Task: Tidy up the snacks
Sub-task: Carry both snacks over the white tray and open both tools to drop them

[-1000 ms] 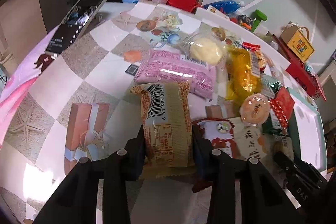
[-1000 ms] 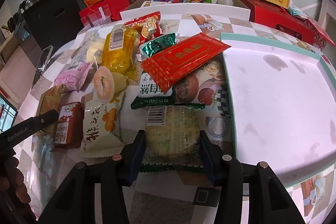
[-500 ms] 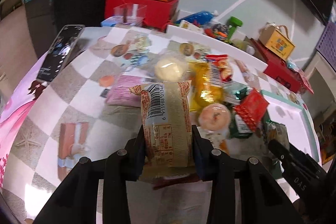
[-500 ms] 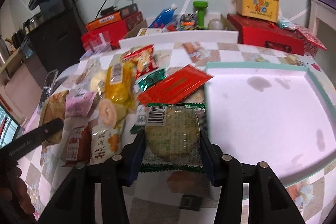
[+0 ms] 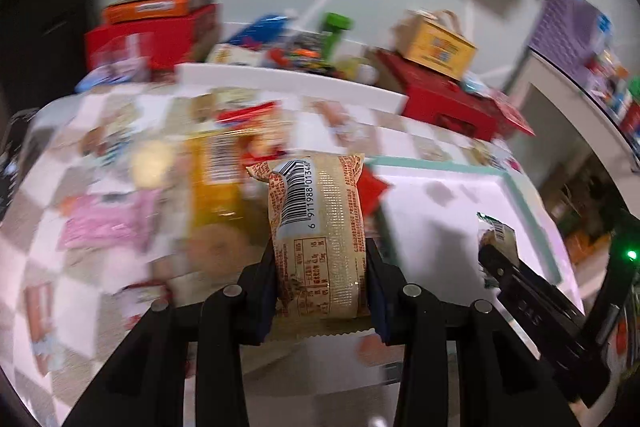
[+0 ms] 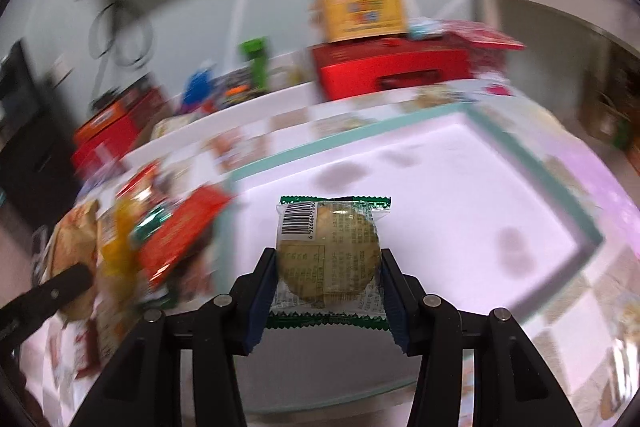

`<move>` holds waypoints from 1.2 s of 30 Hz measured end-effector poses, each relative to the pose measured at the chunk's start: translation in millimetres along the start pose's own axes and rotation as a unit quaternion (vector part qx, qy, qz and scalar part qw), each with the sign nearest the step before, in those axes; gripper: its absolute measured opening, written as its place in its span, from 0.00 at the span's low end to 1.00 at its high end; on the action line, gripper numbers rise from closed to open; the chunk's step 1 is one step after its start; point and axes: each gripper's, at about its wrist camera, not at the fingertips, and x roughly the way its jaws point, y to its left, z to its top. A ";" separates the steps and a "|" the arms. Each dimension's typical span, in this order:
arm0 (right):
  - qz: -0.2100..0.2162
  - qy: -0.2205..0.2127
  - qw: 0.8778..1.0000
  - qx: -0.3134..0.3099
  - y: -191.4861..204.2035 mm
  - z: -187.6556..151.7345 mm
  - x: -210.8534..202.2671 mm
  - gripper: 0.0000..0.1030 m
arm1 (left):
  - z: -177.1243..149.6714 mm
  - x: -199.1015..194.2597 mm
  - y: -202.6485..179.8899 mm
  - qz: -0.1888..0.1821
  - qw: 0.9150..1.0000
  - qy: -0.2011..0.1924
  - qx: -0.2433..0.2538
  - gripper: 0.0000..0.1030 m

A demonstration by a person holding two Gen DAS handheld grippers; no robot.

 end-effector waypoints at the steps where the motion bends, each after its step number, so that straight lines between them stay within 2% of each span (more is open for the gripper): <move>1: -0.010 -0.004 1.000 0.012 -9.2 1.6 -0.1 0.51 | 0.9 2.8 -11.3 -0.010 1.000 0.001 0.012 0.39; 6: -0.064 -0.021 0.995 0.071 -53.8 5.9 -2.1 0.51 | 2.3 19.5 -60.2 -0.048 0.997 0.015 0.061 0.39; 16: -0.109 -0.056 0.989 0.084 -88.1 13.9 -8.4 0.51 | -8.2 57.4 -126.3 -0.101 0.986 0.044 0.124 0.39; 23: -0.116 -0.056 0.988 0.085 -99.8 15.6 -1.4 0.51 | -13.2 79.2 -145.3 -0.122 0.982 0.058 0.133 0.39; 36: -0.116 -0.040 0.989 0.085 -103.9 13.7 6.6 0.51 | -14.5 86.9 -143.3 -0.116 0.982 0.067 0.132 0.39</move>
